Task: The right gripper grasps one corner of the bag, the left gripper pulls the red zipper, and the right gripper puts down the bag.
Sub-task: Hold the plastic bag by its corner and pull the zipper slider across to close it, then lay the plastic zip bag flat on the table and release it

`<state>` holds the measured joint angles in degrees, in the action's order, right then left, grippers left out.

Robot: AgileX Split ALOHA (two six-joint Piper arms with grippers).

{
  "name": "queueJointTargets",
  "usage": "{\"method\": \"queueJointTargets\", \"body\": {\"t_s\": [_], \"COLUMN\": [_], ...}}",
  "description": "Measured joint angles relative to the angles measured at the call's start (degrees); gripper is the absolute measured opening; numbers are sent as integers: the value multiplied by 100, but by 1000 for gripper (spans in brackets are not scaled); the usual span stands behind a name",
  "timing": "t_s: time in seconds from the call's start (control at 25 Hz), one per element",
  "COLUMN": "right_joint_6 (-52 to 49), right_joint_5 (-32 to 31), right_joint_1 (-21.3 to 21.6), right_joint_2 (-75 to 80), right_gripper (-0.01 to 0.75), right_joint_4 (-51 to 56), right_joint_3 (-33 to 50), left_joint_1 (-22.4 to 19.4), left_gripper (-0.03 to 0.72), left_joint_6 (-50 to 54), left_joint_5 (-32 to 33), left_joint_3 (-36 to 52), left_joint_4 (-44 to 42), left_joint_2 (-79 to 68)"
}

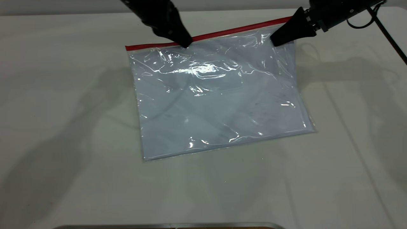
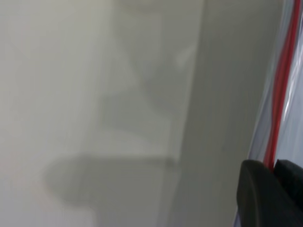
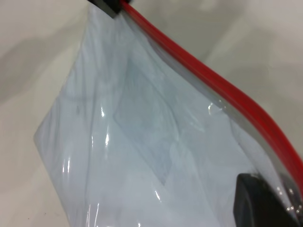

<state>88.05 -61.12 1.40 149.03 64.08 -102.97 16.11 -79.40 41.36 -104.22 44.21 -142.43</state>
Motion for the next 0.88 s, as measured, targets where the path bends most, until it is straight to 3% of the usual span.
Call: {"method": "queueJointTargets", "body": {"t_s": [0.36,0.52,0.6,0.72,0.88], "right_joint_6": [-290,-386,-418,-448,-448], "right_joint_5": [341,462,540,676,955], "right_joint_1": [90,95,107,144,182], "right_joint_2": [0,0,0,0,-34], "right_gripper": [46,85,146,296,532], "right_joint_4": [-84,-96,-96,-103,-124], "right_joint_3": [0,0,0,0,0], "left_joint_1": [-389,-415,-415,-419,-450], "left_gripper": [53,55,66,123,339], "left_joint_6": [670,742,770,779,1536], "left_joint_5": [198,176,161,161,143], "left_joint_3": [0,0,0,0,0], "left_joint_4": [-946,-1153,-1179,-1261,-1295], "left_joint_2": [0,0,0,0,72]}}
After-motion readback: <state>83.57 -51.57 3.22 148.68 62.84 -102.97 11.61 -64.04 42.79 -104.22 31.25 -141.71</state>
